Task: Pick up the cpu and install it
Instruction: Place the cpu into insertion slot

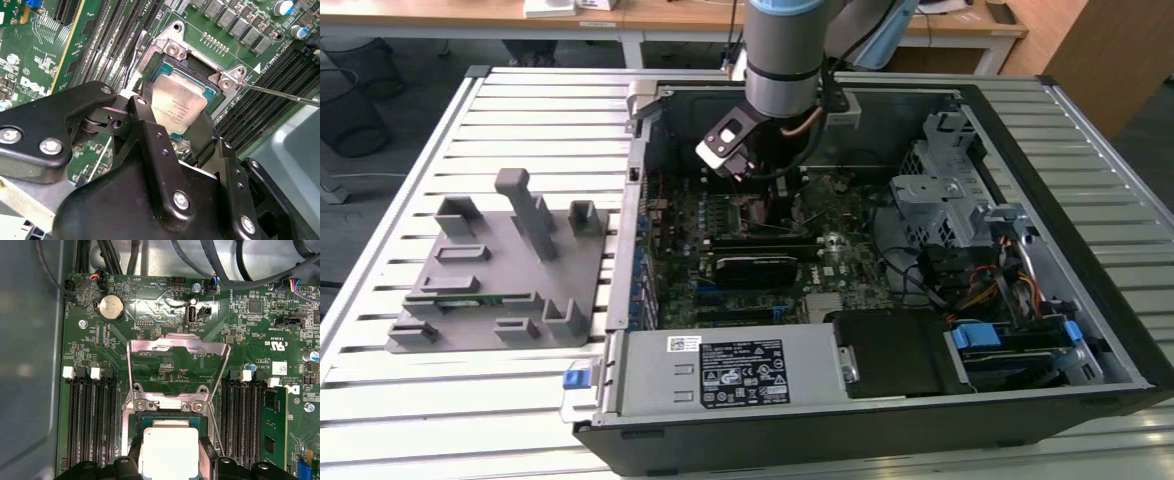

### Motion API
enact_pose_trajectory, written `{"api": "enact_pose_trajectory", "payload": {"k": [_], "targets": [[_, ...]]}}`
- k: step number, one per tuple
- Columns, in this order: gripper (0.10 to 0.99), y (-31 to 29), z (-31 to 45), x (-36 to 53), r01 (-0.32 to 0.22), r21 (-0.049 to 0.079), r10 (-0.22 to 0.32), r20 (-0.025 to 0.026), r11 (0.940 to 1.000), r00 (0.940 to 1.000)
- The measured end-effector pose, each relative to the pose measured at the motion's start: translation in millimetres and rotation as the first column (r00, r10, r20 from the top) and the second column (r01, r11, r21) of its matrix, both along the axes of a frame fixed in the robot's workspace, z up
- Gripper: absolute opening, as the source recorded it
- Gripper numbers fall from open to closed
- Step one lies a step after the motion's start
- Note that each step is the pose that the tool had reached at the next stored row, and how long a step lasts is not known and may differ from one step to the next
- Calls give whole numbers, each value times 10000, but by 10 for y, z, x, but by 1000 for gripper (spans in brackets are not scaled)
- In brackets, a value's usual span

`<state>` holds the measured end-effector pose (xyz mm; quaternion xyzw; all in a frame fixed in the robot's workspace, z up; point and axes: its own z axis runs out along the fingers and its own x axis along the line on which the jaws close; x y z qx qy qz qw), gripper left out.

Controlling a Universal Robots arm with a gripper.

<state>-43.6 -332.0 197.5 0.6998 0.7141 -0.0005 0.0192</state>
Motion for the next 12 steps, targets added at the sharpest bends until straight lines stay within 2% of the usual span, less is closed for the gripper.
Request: {"api": "enact_pose_trajectory", "payload": {"k": [12], "targets": [[529,4,-38,0,14,1,-14,-1,10000,10000]]}}
